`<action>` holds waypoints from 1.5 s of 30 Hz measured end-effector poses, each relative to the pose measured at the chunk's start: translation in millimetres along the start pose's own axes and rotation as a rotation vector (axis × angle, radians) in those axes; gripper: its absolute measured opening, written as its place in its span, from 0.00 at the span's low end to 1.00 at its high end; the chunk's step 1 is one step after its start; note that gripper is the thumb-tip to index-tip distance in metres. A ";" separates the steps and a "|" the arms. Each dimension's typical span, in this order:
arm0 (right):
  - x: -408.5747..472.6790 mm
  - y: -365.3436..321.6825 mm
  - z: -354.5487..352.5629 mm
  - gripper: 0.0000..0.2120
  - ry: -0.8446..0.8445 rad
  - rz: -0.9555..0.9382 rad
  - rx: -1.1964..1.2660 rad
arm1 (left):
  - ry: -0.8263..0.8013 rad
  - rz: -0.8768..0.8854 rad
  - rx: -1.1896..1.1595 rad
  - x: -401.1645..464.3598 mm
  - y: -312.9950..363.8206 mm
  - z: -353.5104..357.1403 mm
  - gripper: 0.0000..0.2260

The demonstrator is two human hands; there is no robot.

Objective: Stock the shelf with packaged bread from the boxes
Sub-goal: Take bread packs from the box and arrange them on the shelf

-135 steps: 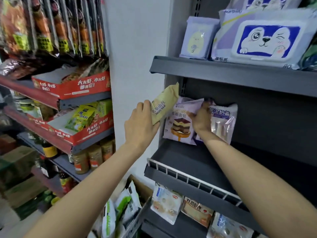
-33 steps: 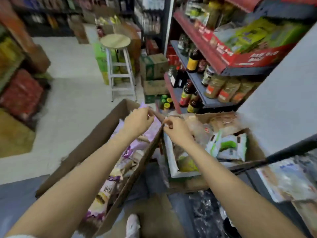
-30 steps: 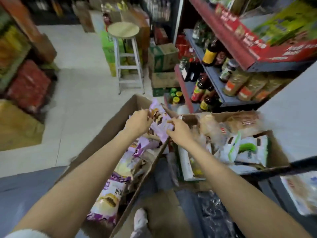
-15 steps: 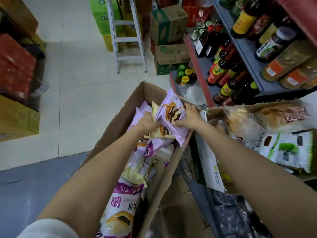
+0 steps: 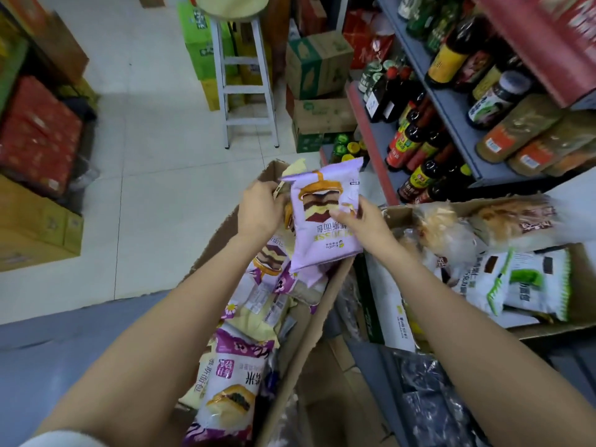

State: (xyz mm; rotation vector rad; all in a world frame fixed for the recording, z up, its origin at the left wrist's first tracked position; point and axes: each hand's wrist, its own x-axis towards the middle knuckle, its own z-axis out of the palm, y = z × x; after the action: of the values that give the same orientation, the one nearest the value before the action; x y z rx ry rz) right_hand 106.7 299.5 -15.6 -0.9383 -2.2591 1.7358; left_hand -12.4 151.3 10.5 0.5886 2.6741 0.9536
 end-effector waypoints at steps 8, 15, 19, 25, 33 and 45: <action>-62.4 -68.6 -71.4 0.18 0.333 0.016 0.255 | 0.268 0.271 0.063 -47.1 95.9 -42.3 0.08; -187.8 -137.7 -209.8 0.21 0.486 -0.093 0.241 | 0.390 0.550 0.140 -137.4 239.7 -58.9 0.11; -278.3 -156.1 -286.8 0.25 0.758 -0.225 -0.189 | 0.357 0.694 0.369 -195.6 317.6 -57.2 0.13; -375.6 -158.7 -366.9 0.18 0.972 -0.254 -1.163 | 0.482 1.232 0.565 -272.6 406.2 -39.7 0.14; -416.4 -155.6 -415.5 0.22 0.912 -0.320 -1.331 | 0.302 1.340 0.612 -307.9 472.1 -20.8 0.09; -375.3 -100.6 -451.5 0.56 1.187 -0.201 0.477 | -0.026 1.370 0.356 -277.1 510.1 0.1 0.08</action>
State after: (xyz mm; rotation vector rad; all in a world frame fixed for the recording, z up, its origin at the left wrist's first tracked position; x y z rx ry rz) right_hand 577.1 450.4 317.4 -1.1191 -1.0707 1.0411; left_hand 382.2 387.2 365.1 2.5935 2.1390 0.5920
